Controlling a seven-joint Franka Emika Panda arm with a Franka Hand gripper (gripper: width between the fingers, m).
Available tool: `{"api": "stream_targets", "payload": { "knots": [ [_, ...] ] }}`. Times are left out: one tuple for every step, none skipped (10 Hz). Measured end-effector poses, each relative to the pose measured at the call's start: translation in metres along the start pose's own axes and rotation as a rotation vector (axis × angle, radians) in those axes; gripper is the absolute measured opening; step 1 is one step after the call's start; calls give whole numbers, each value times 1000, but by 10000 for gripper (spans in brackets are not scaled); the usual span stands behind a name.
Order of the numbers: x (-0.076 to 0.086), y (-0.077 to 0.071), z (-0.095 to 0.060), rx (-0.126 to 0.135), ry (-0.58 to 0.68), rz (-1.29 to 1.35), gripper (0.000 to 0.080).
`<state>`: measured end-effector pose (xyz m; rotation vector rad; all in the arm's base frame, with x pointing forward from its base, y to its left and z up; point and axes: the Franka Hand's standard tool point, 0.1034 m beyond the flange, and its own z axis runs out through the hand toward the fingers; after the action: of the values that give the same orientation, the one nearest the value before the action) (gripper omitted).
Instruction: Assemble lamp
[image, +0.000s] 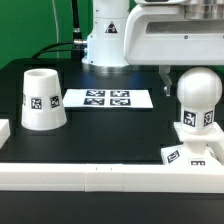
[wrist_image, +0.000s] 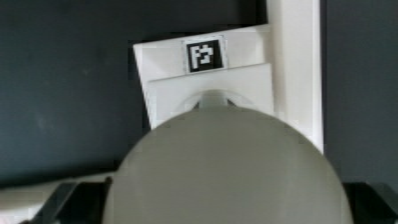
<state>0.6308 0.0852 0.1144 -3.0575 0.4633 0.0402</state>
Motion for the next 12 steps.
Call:
{"api": "stream_targets", "payload": {
  "knots": [
    [0,0,0,5,-2,75,577],
    [0,1,0,8,-5,119,577],
    [0,1,0,14,-9,199,577],
    [0,1,0,18,-13,261,577],
    [0,1,0,19,-15,325,577],
    [-1,0,1,21,-18,400,577],
    [-3,-2,1,25,-24,487,577],
    [-3,-2,1,28,-27,552,577],
    [-3,-2,1,30,-30,608,577],
    [-3,-3,1,36,-38,687,577],
    [-3,-3,1,44,-47,764,577],
    [-3,-2,2,51,-58,866,577]
  ]
}}
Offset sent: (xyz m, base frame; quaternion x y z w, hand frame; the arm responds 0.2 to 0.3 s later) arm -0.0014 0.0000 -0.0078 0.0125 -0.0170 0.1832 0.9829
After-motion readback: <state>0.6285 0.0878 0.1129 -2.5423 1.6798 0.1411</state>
